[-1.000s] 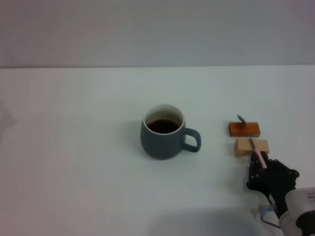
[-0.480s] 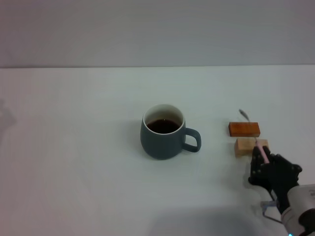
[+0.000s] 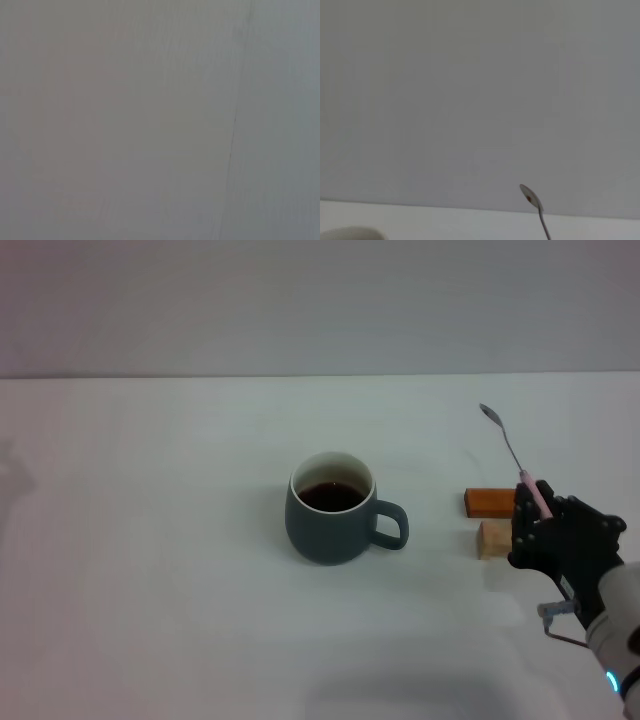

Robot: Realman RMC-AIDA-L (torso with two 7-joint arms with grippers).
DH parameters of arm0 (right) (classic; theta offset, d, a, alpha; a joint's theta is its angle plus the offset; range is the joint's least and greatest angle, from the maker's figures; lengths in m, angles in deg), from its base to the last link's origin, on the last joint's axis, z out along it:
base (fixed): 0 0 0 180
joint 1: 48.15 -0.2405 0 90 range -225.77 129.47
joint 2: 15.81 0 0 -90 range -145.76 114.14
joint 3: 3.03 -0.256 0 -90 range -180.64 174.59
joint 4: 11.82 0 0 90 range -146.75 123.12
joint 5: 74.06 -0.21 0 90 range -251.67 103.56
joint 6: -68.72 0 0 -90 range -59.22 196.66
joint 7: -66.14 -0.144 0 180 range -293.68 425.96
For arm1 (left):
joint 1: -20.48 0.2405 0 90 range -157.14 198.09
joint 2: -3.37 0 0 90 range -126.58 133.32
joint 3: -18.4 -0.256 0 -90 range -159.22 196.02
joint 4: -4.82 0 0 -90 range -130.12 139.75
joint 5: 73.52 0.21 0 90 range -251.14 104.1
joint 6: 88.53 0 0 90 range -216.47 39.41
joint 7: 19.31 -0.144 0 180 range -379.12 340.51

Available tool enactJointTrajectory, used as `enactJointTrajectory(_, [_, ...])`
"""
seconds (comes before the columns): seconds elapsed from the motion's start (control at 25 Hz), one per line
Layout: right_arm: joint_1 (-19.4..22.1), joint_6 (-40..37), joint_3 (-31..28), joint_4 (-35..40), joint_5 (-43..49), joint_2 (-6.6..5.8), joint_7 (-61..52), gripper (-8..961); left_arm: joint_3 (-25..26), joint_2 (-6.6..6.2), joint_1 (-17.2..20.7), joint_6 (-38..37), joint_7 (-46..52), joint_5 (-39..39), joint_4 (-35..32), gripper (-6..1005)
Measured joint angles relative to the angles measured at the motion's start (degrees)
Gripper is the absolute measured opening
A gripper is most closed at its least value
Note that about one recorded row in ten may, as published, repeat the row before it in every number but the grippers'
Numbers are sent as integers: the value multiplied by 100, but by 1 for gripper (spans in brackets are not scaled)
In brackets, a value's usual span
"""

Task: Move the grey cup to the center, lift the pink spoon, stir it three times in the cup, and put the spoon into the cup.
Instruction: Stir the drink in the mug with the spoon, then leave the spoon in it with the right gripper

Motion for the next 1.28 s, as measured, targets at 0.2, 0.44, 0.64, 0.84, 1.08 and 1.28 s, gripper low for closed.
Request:
enactJointTrajectory(0.2, [502,1515,-994,-958,-20,48,1085,123,32,0,-9,2,0,0,0,-2])
enactJointTrajectory(0.44, [973,3991,-2531,-1894,172,299,1407,123,50,0,-14,23,0,1,0,-2])
enactJointTrajectory(0.64, [983,5667,-3701,-2344,1176,773,933,124,57,9,-25,78,0,1,0,-2])
enactJointTrajectory(0.84, [429,6535,-4227,-2557,2264,800,-175,124,59,12,-57,136,0,-2,1,-2])
enactJointTrajectory(1.08, [-483,8029,-4967,-2742,2939,807,-843,123,55,23,-91,142,3,-41,-11,-2])
enactJointTrajectory(1.28, [-1278,9217,-5456,-2830,3441,823,-1252,123,58,26,-138,142,5,-50,3,-2])
